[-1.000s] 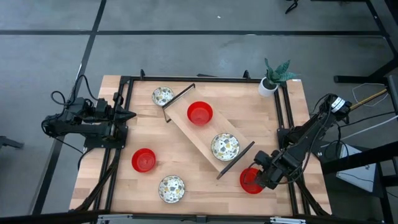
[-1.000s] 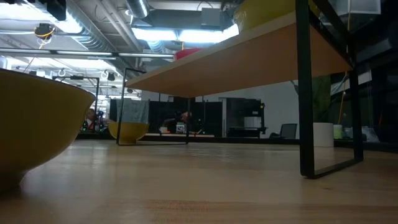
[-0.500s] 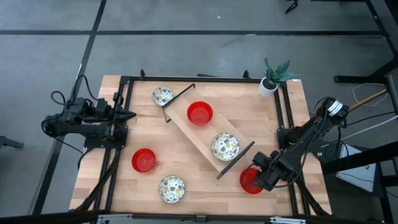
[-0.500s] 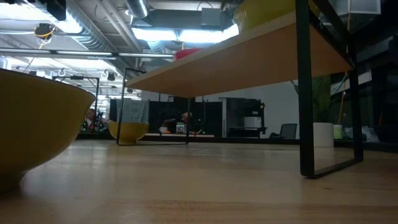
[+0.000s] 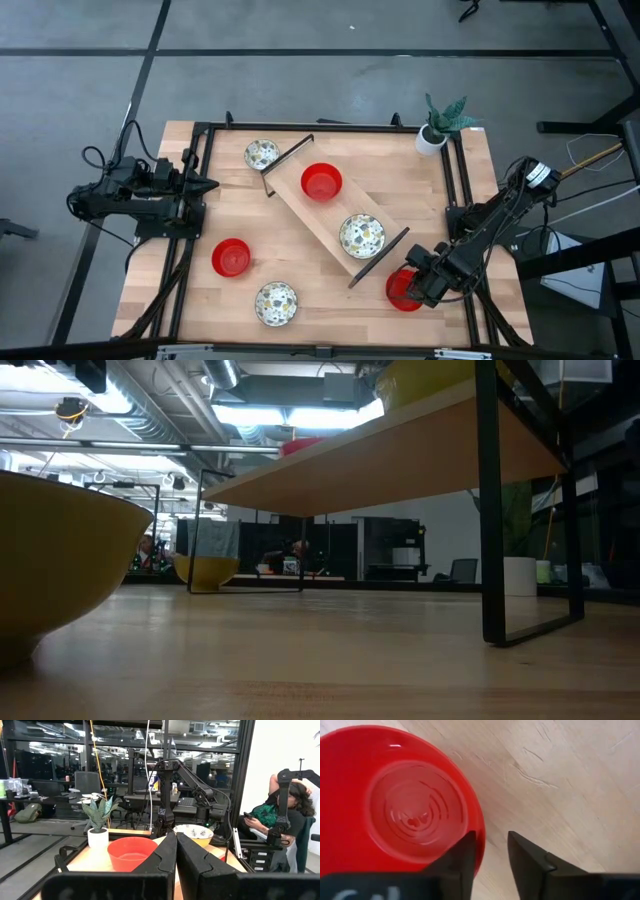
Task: Pick & Place Mini bowls
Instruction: Stack the right red bowl on top of the red bowl on the shelf
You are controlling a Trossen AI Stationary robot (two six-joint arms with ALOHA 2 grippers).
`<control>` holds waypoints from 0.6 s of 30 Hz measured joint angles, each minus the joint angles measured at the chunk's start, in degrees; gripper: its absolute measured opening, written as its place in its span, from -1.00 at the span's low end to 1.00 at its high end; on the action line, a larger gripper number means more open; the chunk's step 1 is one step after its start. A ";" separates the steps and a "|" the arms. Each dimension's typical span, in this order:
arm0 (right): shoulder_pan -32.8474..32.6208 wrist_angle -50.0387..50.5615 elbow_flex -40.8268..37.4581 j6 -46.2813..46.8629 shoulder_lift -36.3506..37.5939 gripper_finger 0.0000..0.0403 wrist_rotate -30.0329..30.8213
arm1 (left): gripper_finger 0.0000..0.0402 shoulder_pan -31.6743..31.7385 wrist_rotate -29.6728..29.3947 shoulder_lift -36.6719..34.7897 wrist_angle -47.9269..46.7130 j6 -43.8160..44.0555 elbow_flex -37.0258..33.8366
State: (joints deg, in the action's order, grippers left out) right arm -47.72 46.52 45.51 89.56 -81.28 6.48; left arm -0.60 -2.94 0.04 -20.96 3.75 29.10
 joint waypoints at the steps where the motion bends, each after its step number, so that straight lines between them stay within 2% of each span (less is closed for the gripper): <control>1: 0.00 0.00 0.01 0.00 0.00 -0.52 0.00 | -0.98 -0.02 0.00 -0.01 -0.01 0.00 -0.01; 10: 0.00 -0.27 0.03 0.00 0.05 -0.94 0.02 | -0.98 -0.01 0.00 -0.01 -0.01 0.00 0.00; 18: 0.00 -1.22 0.03 -1.20 0.42 -0.97 -1.19 | -0.98 0.00 0.00 -0.01 -0.01 0.00 0.00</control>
State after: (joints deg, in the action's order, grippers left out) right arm -47.72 45.30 45.54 88.36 -80.85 5.29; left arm -0.60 -2.94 0.03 -20.97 3.75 29.10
